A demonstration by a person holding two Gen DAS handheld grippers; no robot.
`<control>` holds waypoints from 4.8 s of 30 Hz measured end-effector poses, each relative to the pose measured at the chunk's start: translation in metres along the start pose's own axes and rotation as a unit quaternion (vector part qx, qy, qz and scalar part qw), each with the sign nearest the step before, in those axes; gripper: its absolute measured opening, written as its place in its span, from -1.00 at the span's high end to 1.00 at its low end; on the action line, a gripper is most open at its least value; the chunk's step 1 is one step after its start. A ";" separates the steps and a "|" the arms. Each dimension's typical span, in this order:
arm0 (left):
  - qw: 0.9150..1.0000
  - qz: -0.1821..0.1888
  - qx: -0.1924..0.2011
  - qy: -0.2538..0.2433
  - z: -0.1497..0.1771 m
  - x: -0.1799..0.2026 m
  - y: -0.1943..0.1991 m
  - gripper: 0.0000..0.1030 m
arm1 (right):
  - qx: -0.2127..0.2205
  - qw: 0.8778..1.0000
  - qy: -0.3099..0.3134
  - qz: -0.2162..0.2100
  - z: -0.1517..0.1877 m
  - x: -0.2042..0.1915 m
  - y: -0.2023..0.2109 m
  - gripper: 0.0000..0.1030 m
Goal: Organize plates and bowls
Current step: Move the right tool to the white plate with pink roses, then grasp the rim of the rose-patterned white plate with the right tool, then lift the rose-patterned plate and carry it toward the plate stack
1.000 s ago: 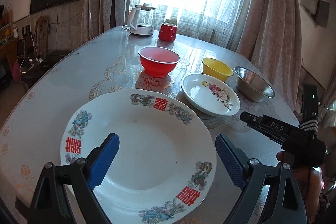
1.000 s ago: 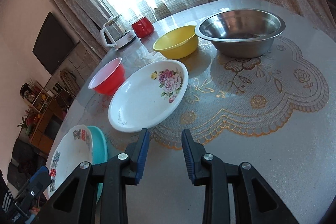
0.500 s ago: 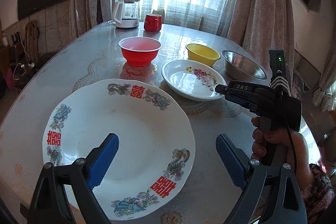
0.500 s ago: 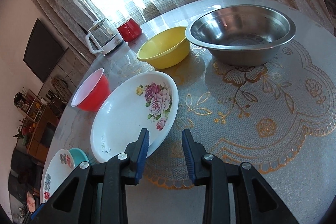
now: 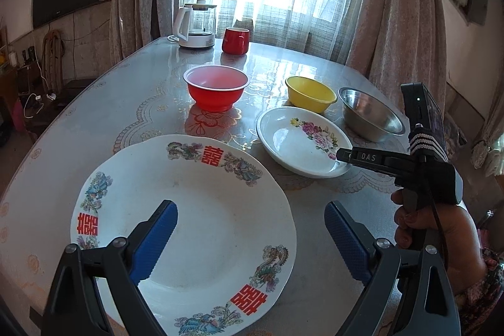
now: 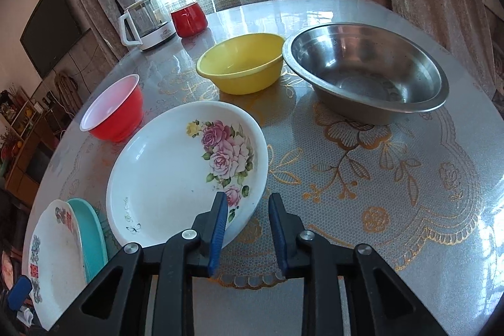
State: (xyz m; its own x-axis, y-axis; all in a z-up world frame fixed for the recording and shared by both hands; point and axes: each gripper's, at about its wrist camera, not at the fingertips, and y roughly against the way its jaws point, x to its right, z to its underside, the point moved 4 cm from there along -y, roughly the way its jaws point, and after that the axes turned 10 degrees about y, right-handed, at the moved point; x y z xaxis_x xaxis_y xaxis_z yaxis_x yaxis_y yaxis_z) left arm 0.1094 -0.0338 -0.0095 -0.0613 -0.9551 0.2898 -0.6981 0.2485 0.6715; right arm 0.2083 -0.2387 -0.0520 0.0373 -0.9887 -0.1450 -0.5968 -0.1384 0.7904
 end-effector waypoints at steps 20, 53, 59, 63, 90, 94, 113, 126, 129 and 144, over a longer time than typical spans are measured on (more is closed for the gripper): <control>0.996 0.042 -0.071 -0.041 -0.029 0.093 -0.086 -0.37 | 0.028 0.997 -0.066 -0.023 0.059 0.070 0.059 0.48; 0.995 -0.032 -0.047 -0.087 -0.004 0.098 -0.127 0.63 | 0.051 0.997 -0.054 -0.029 0.049 0.061 0.037 0.67; 0.996 -0.014 -0.043 -0.081 0.000 0.099 -0.123 0.70 | 0.060 0.994 -0.081 -0.042 0.052 0.072 0.038 0.74; 0.997 0.001 -0.048 -0.066 0.001 0.098 -0.121 0.72 | 0.067 0.990 -0.106 -0.059 0.055 0.081 0.039 0.76; 0.997 0.006 -0.066 -0.051 0.000 0.106 -0.134 0.31 | 0.056 0.995 -0.075 -0.024 0.050 0.072 0.036 0.71; 0.997 0.010 -0.064 -0.034 -0.002 0.100 -0.133 0.48 | 0.056 0.995 -0.075 -0.024 0.049 0.071 0.036 0.71; 0.995 0.029 -0.069 -0.058 0.009 0.104 -0.122 0.56 | 0.064 0.992 -0.105 -0.020 0.059 0.079 0.042 0.73; 0.995 0.004 -0.060 -0.079 0.005 0.112 -0.128 0.46 | 0.064 0.992 -0.103 -0.019 0.057 0.078 0.041 0.74; 0.996 0.010 -0.060 -0.067 0.005 0.107 -0.126 0.57 | 0.065 0.992 -0.103 -0.017 0.057 0.079 0.042 0.76; 0.996 0.044 -0.039 -0.070 0.027 0.093 -0.083 0.67 | 0.089 0.993 -0.080 -0.023 0.089 0.063 0.071 0.76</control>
State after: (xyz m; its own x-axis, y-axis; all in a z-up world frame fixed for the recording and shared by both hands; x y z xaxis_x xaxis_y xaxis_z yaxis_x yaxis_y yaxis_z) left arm 0.1428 -0.1480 -0.0568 -0.2228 -0.9410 0.2547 -0.6285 0.3383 0.7004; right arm 0.0973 -0.3057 -0.0581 -0.0507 -0.9578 -0.2829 -0.7304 -0.1576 0.6646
